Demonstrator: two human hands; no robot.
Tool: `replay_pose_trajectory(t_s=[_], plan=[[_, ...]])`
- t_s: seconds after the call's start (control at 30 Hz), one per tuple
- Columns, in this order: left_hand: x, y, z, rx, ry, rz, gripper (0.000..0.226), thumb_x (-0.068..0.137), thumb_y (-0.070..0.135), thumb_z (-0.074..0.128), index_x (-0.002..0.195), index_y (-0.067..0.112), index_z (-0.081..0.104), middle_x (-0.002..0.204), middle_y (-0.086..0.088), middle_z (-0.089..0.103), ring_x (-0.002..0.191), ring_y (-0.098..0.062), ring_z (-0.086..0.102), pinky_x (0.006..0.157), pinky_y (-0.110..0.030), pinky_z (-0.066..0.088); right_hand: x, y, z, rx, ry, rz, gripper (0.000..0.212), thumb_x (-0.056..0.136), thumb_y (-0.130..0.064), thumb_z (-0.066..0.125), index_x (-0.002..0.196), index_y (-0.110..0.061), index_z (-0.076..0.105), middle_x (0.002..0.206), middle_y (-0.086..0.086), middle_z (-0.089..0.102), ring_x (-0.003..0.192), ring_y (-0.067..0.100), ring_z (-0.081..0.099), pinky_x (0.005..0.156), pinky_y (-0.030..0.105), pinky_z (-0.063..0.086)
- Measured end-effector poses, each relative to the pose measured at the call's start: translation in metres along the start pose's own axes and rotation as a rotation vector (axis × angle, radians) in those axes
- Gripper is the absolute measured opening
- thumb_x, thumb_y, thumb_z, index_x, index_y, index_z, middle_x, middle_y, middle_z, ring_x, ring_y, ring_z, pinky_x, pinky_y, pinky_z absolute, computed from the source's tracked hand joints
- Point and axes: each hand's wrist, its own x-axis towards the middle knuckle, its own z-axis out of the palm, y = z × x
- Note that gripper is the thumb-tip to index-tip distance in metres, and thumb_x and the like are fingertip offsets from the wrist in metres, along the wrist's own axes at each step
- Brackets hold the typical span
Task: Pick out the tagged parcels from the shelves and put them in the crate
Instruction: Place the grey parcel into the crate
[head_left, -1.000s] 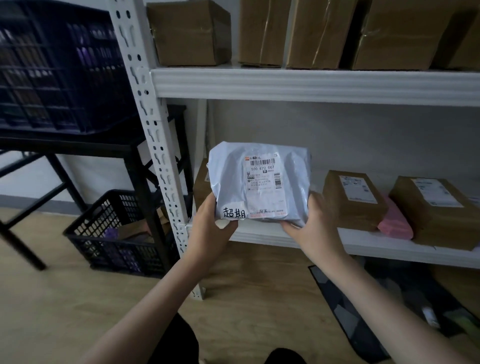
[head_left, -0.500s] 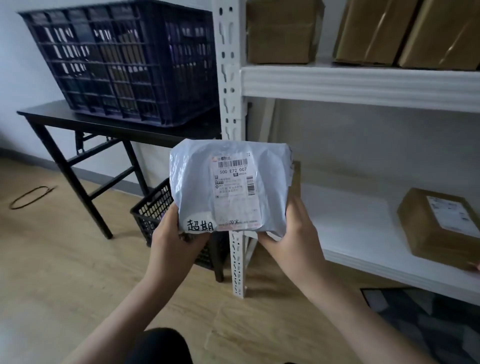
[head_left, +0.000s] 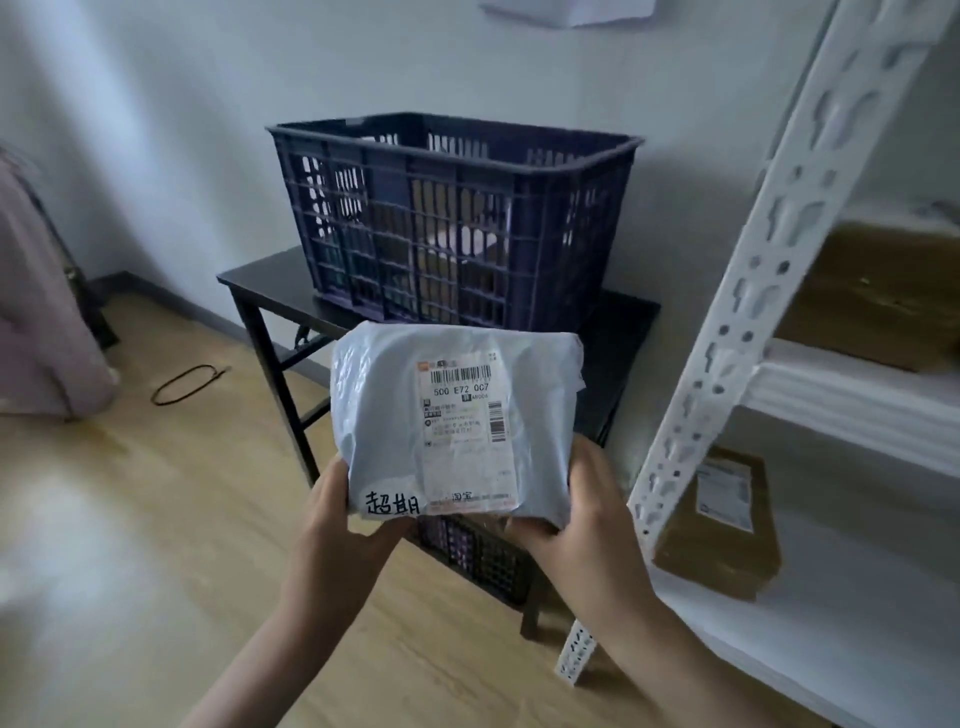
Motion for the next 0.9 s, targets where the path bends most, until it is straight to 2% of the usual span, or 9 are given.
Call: replay_pose_trajectory(t_s=[0.13, 0.23, 0.3, 0.4, 0.47, 0.53, 0.6, 0.8, 0.9], plan=[[0.048, 0.036, -0.041, 0.076, 0.006, -0.016, 0.069, 0.06, -0.002, 0.092, 0.116, 0.018, 0.059, 0.082, 0.001, 0.062, 0.072, -0.009, 0.048, 0.066, 0.001, 0.038, 0.056, -0.05, -0.011, 0.02, -0.05, 0.022, 0.076, 0.079, -0.022, 0.087, 0.142, -0.022, 0.045, 0.124, -0.022, 0.045, 0.119, -0.007, 0.048, 0.091, 0.009, 0.045], [0.082, 0.065, -0.069, 0.086, -0.019, -0.052, 0.06, 0.061, -0.002, 0.091, 0.113, 0.007, 0.062, 0.082, 0.0, 0.061, 0.072, -0.014, 0.053, 0.063, -0.01, 0.042, 0.091, -0.083, -0.027, 0.033, -0.073, 0.02, 0.076, 0.079, -0.019, 0.087, 0.143, -0.019, 0.046, 0.128, -0.016, 0.047, 0.12, 0.0, 0.051, 0.093, 0.014, 0.048], [0.101, 0.083, -0.086, 0.103, -0.039, -0.069, 0.056, 0.063, 0.001, 0.091, 0.11, 0.009, 0.061, 0.082, 0.001, 0.062, 0.072, -0.023, 0.057, 0.059, -0.016, 0.039, 0.111, -0.104, -0.037, 0.049, -0.095, 0.036, 0.077, 0.078, -0.018, 0.088, 0.144, -0.019, 0.046, 0.128, -0.016, 0.047, 0.121, 0.002, 0.052, 0.093, 0.014, 0.049], [0.127, 0.114, -0.111, 0.08, -0.046, -0.09, 0.058, 0.066, 0.004, 0.089, 0.116, 0.009, 0.061, 0.084, 0.003, 0.062, 0.074, -0.022, 0.058, 0.059, -0.011, 0.039, 0.136, -0.139, -0.052, 0.079, -0.103, 0.067, 0.077, 0.076, -0.025, 0.088, 0.141, -0.02, 0.048, 0.125, -0.019, 0.047, 0.119, -0.001, 0.052, 0.091, 0.012, 0.048], [0.146, 0.132, -0.127, 0.083, -0.048, -0.1, 0.06, 0.066, 0.004, 0.09, 0.118, 0.006, 0.061, 0.083, 0.004, 0.06, 0.073, -0.012, 0.055, 0.061, -0.006, 0.039, 0.155, -0.164, -0.062, 0.079, -0.113, 0.075, 0.074, 0.074, -0.035, 0.086, 0.137, -0.024, 0.048, 0.122, -0.021, 0.047, 0.115, -0.002, 0.053, 0.086, 0.009, 0.048], [0.167, 0.15, -0.141, 0.077, -0.055, -0.113, 0.058, 0.065, 0.003, 0.09, 0.115, 0.004, 0.062, 0.08, 0.011, 0.057, 0.075, 0.001, 0.056, 0.062, -0.004, 0.039, 0.175, -0.185, -0.072, 0.082, -0.119, 0.098, 0.07, 0.072, -0.033, 0.086, 0.131, -0.031, 0.048, 0.118, -0.023, 0.047, 0.11, -0.004, 0.054, 0.08, 0.007, 0.047], [0.189, 0.168, -0.156, 0.062, -0.066, -0.113, 0.055, 0.064, 0.001, 0.09, 0.111, 0.004, 0.061, 0.081, 0.016, 0.055, 0.081, 0.009, 0.055, 0.063, -0.004, 0.038, 0.197, -0.204, -0.081, 0.047, -0.127, 0.113, 0.071, 0.073, -0.03, 0.087, 0.132, -0.027, 0.048, 0.113, -0.022, 0.045, 0.107, -0.006, 0.053, 0.077, 0.005, 0.047], [0.261, 0.198, -0.189, 0.02, -0.166, -0.082, 0.058, 0.071, 0.005, 0.086, 0.122, 0.015, 0.06, 0.089, 0.009, 0.062, 0.085, -0.003, 0.058, 0.068, -0.01, 0.041, 0.259, -0.249, -0.096, -0.015, -0.139, 0.182, 0.08, 0.078, -0.03, 0.087, 0.143, -0.019, 0.041, 0.119, -0.018, 0.044, 0.115, 0.0, 0.05, 0.088, 0.016, 0.054], [0.292, 0.206, -0.194, 0.001, -0.205, -0.096, 0.062, 0.073, 0.008, 0.085, 0.128, 0.018, 0.057, 0.092, 0.004, 0.065, 0.085, -0.013, 0.06, 0.068, -0.018, 0.044, 0.285, -0.263, -0.097, -0.017, -0.129, 0.217, 0.079, 0.079, -0.027, 0.087, 0.143, -0.018, 0.041, 0.12, -0.016, 0.043, 0.117, 0.002, 0.05, 0.086, 0.008, 0.051]])
